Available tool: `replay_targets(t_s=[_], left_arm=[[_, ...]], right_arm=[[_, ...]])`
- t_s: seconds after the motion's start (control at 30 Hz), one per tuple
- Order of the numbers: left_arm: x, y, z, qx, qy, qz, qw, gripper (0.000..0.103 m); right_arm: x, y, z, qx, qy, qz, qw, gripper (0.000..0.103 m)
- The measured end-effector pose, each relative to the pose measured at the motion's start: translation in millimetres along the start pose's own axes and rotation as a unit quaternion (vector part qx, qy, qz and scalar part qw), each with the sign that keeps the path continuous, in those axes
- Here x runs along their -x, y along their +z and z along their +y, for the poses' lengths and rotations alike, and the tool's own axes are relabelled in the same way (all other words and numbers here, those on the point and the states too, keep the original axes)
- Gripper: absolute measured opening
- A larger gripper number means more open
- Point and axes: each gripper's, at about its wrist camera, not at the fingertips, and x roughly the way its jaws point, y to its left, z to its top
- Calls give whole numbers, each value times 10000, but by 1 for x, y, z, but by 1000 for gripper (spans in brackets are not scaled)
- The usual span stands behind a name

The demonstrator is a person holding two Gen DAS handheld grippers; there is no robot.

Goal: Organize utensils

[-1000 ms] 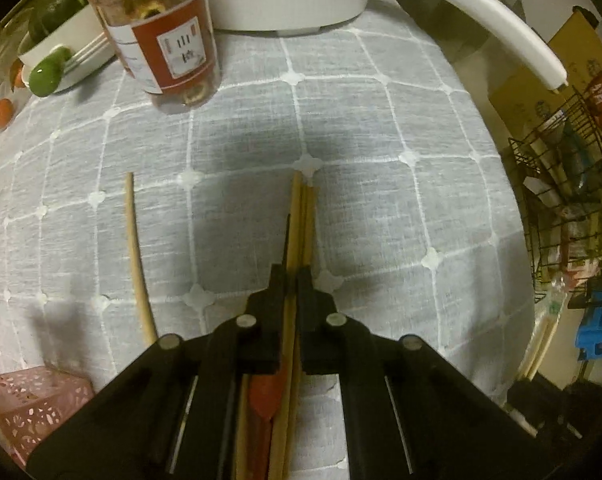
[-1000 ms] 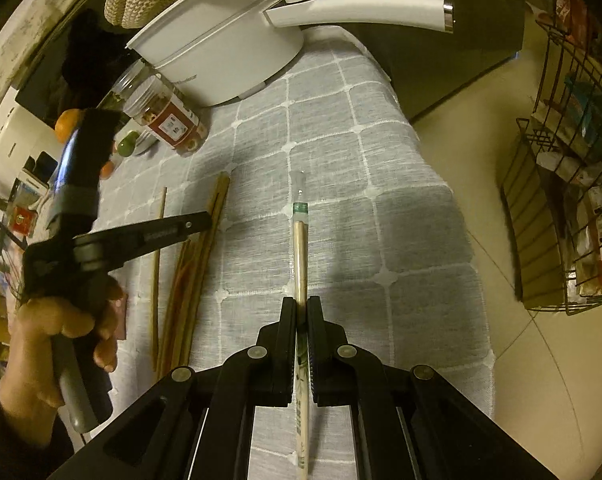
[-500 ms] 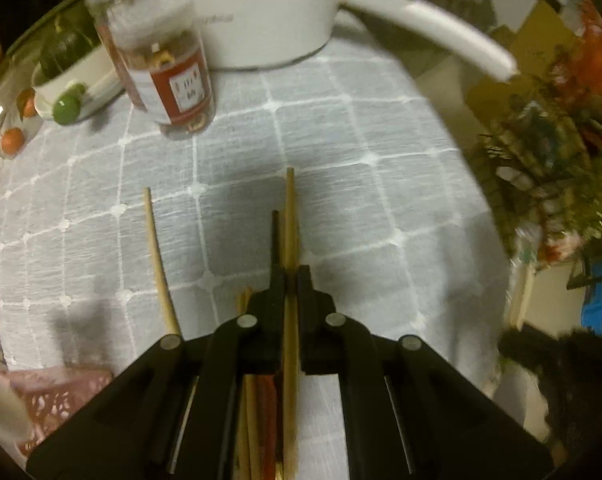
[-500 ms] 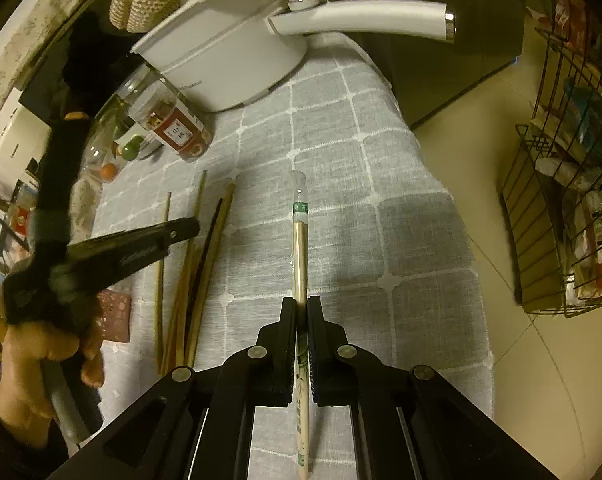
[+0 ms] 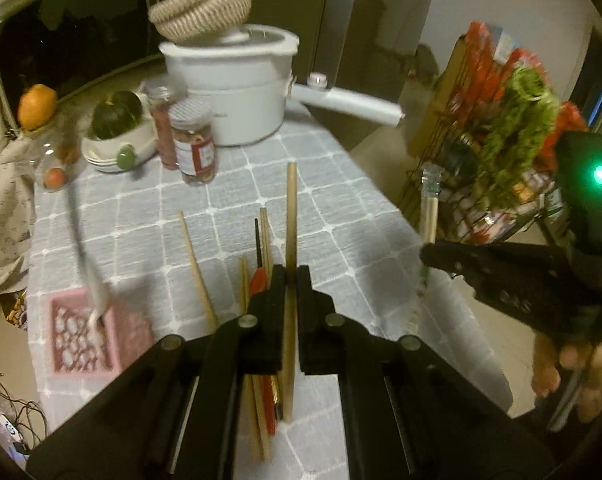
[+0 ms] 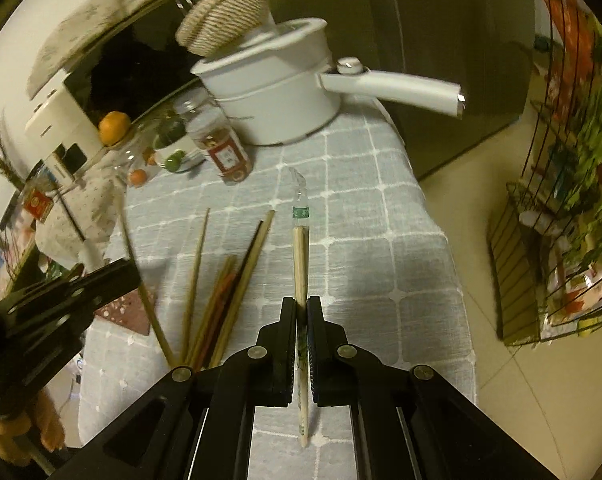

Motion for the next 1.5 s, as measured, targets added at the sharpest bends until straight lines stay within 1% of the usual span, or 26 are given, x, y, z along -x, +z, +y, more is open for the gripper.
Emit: replay_targets(t_s=[0.23,0.27,0.37,0.47,0.53,0.63,0.67,0.73,0.77,0.8,0.87,0.9,0.93,0.97,1.0,1.03,1.13,1.2,1.23,1.27,1.3,1.33,1.37,1.4,1.43,1.5], left_arm=[[57,-17,14,66,-103,-663,9977,4],[65,-17,17,89,-137,-750,9971,0],[87,-17,26,143,-242,-1049,9941,0],[106,-19,36,212,-265,-1373,9900,0],[108,-19,42,266,-280,-1399,9894,0],[95,-23,53,521,-556,-960,9925,0],[88,-25,55,530,-538,-815,9938,0],[75,-31,57,526,-380,-549,9964,3],[69,-33,58,513,-371,-393,9972,12],[59,-37,62,566,-315,-105,9978,20],[52,-46,71,724,-151,84,9972,26],[47,-52,81,1000,6,196,9948,30],[42,-59,93,1338,82,327,9904,33],[38,-66,103,1631,76,454,9855,37],[30,-77,119,2014,40,655,9773,37],[24,-85,127,2172,118,803,9728,37],[9,-103,142,2212,359,1223,9669,37],[1,-110,150,2222,502,1353,9643,37],[0,-112,152,2173,570,1351,9650,37],[-5,-113,152,1939,587,1359,9698,37],[-10,-113,150,1634,465,1431,9750,37],[-18,-113,148,1244,239,1572,9794,37],[-24,-116,143,822,136,1633,9831,37],[-29,-120,137,355,75,1676,9852,37],[-32,-124,133,88,44,1683,9857,37],[-39,-131,132,-117,-69,1793,9837,37]], right_arm=[[21,-6,27,278,55,-293,9992,5],[24,-5,31,324,78,-342,9989,5],[33,-3,41,464,70,-525,9975,5],[40,-2,51,586,59,-675,9960,5],[41,-2,56,605,135,-685,9957,5],[37,0,61,626,166,-639,9959,5],[33,1,62,631,157,-600,9961,5],[27,3,62,609,126,-537,9966,5],[24,3,61,585,120,-500,9970,5],[21,4,60,552,136,-456,9973,5],[15,5,59,512,168,-370,9979,5],[14,4,59,513,165,-357,9979,5],[13,3,58,519,157,-337,9980,5],[12,2,58,526,157,-315,9980,5],[11,1,58,545,164,-277,9980,5],[9,0,57,561,164,-248,9980,5],[5,-2,57,597,165,-179,9979,5],[4,-2,57,604,175,-161,9979,5],[4,-3,57,603,183,-156,9979,5],[4,-3,57,600,194,-155,9979,5],[4,-3,57,594,207,-151,9979,5],[4,-3,57,585,225,-148,9979,5],[5,-3,56,574,238,-145,9980,5],[5,-3,56,560,255,-138,9980,5],[5,-4,55,549,269,-131,9980,5],[6,-4,54,523,288,-121,9981,5]])
